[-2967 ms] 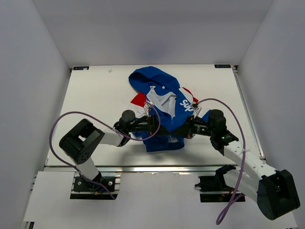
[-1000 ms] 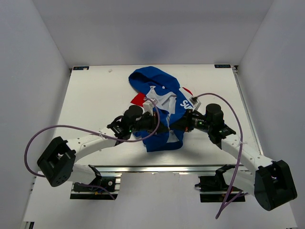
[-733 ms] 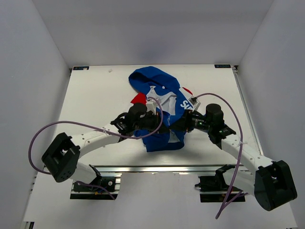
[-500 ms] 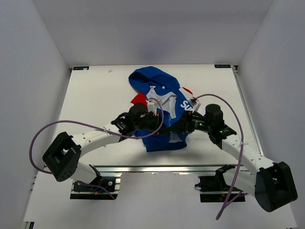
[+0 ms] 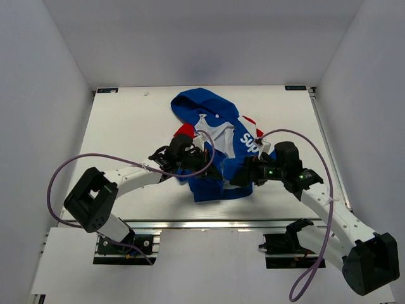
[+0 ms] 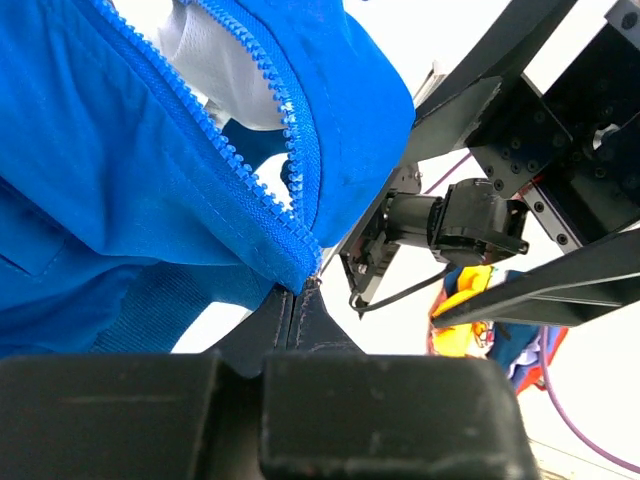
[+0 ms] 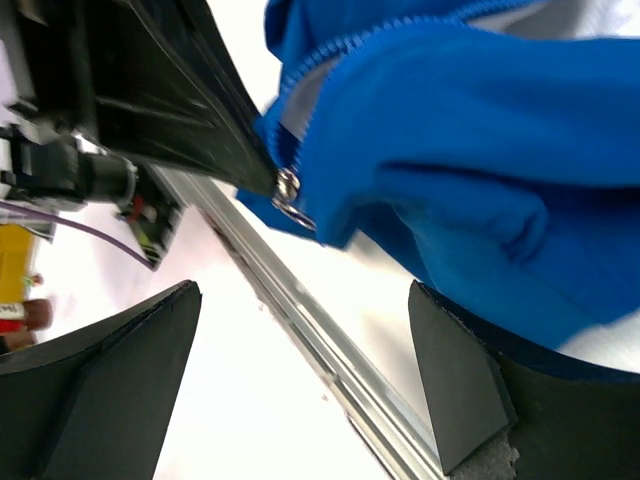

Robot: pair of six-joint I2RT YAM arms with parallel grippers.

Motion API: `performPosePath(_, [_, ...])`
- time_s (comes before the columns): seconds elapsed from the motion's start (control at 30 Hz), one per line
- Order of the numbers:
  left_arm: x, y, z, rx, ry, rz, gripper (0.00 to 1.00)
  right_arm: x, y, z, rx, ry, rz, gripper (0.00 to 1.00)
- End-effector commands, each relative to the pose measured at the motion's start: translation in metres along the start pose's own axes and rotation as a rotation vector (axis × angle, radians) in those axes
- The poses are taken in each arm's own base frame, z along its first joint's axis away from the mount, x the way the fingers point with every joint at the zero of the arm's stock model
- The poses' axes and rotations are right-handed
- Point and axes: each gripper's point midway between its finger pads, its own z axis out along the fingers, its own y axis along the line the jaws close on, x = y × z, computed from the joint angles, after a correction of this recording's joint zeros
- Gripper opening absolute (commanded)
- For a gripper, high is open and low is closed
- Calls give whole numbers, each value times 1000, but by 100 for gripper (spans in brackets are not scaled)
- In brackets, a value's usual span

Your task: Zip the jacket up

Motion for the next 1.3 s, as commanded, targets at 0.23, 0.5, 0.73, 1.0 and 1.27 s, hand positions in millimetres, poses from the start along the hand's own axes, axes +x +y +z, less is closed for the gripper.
performPosePath(0.23, [-29,-27,-17,120,12,-78,0,-16,17,-29,243,-9,-411,89])
performPosePath(0.5, [-40,-28,-18,132,-2,-111,0,-93,50,-39,291,-278,-658,89])
performPosePath(0.73, [-69,-22,-32,113,-39,-167,0,-143,55,-20,448,-369,-1035,89])
performPosePath(1.0, [-90,-2,-42,60,-80,-217,0,-191,105,-15,401,-418,-1537,89])
performPosePath(1.27, [-98,-3,-44,50,-114,-214,0,-148,86,0,121,-219,-1773,89])
